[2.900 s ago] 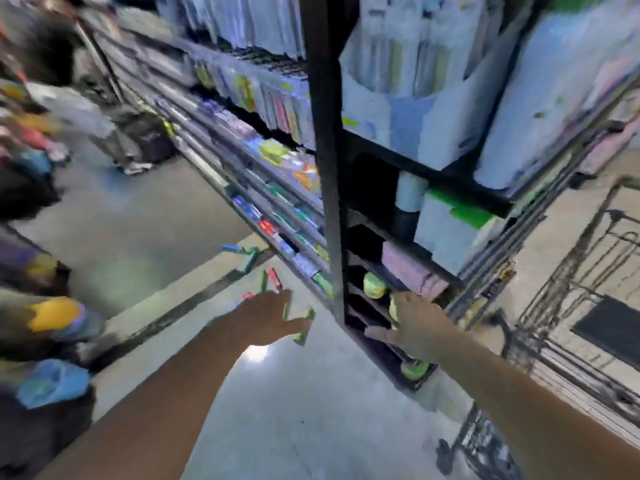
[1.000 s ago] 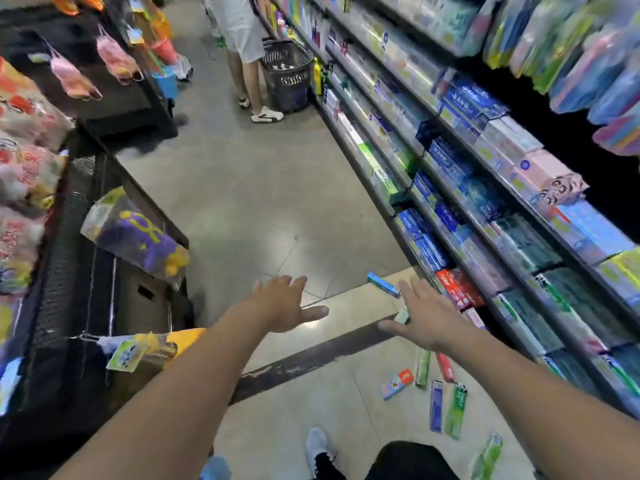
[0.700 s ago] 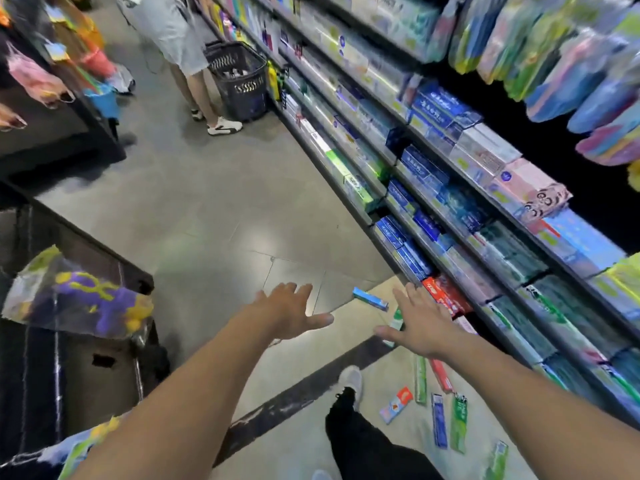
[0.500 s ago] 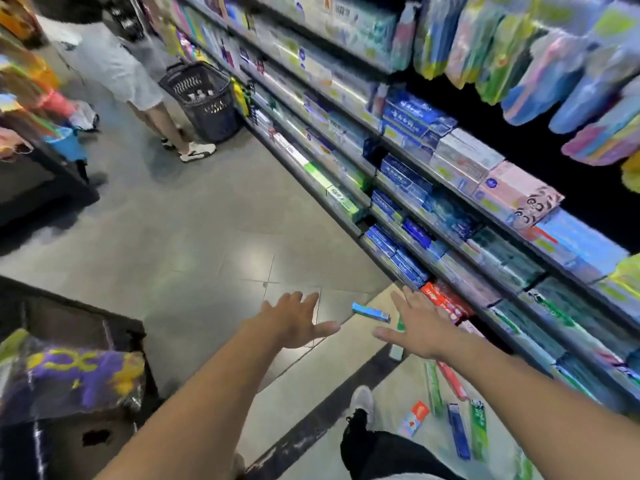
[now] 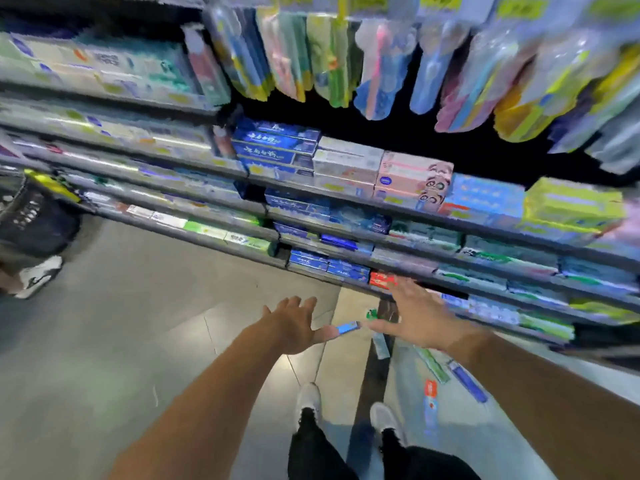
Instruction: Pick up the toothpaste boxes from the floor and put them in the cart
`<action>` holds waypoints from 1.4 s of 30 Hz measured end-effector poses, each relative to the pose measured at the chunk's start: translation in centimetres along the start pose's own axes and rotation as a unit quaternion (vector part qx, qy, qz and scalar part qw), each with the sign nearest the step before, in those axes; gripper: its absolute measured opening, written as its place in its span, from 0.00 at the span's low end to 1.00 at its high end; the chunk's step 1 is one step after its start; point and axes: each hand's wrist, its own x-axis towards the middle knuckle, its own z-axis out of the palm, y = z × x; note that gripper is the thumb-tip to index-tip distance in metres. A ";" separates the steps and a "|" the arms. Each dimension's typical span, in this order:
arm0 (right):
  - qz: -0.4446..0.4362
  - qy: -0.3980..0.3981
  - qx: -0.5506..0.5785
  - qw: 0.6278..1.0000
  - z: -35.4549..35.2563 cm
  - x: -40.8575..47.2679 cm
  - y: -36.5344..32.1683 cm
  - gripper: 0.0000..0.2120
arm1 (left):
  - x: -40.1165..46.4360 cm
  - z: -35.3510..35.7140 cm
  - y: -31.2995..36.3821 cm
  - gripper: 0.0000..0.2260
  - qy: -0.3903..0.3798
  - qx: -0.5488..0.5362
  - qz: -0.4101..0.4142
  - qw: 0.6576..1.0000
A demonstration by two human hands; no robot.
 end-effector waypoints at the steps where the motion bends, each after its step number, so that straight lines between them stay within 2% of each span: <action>1: 0.027 -0.008 0.010 1.000 0.4 0.2 0.4 0.57 | 1.4 -0.4 -0.1 0.43 -0.015 0.017 0.016 1.000; 6: 0.140 0.019 0.046 0.989 3.6 1.9 2.6 0.48 | 8.4 -1.2 -0.3 0.43 -0.070 0.086 0.075 0.991; 8: 0.155 0.010 0.063 0.986 5.4 2.9 3.1 0.43 | 11.0 -0.6 -0.1 0.42 -0.073 0.102 0.093 0.988; 12: 0.182 0.006 0.107 0.977 10.2 6.7 4.9 0.41 | 17.5 2.6 0.4 0.41 -0.087 0.095 0.120 0.984; 18: 0.208 -0.001 0.118 0.971 22.3 16.8 10.1 0.36 | 32.1 13.5 -0.6 0.39 -0.076 0.100 0.121 0.985; 22: 0.216 -0.024 0.118 0.969 32.8 25.3 13.7 0.24 | 42.8 22.7 -1.3 0.32 -0.078 0.143 0.136 0.977; 24: 0.225 -0.030 0.114 0.967 38.3 29.6 15.0 0.22 | 48.1 27.7 -2.2 0.30 -0.075 0.166 0.146 0.972; 27: 0.256 -0.013 0.110 0.960 45.9 35.3 16.3 0.23 | 54.9 34.0 -3.7 0.27 -0.056 0.206 0.144 0.966; 31: 0.283 0.039 0.082 0.955 53.3 41.3 18.0 0.32 | 61.6 38.8 -4.9 0.28 -0.004 0.221 0.128 0.967; 34: 0.305 0.059 0.084 0.947 56.0 44.3 19.1 0.33 | 65.0 41.2 -5.7 0.30 -0.006 0.167 0.144 0.975; 36: 0.324 0.071 0.085 0.939 57.0 46.0 19.5 0.29 | 66.4 42.4 -5.7 0.28 -0.003 0.175 0.150 0.973; 40: 0.329 0.085 0.063 0.938 56.7 46.9 19.7 0.17 | 66.0 41.8 -5.2 0.18 -0.014 0.152 0.106 0.983; 42: 0.322 0.064 0.092 0.940 54.9 45.0 19.4 0.16 | 64.2 40.0 -5.0 0.16 -0.005 0.145 0.094 0.985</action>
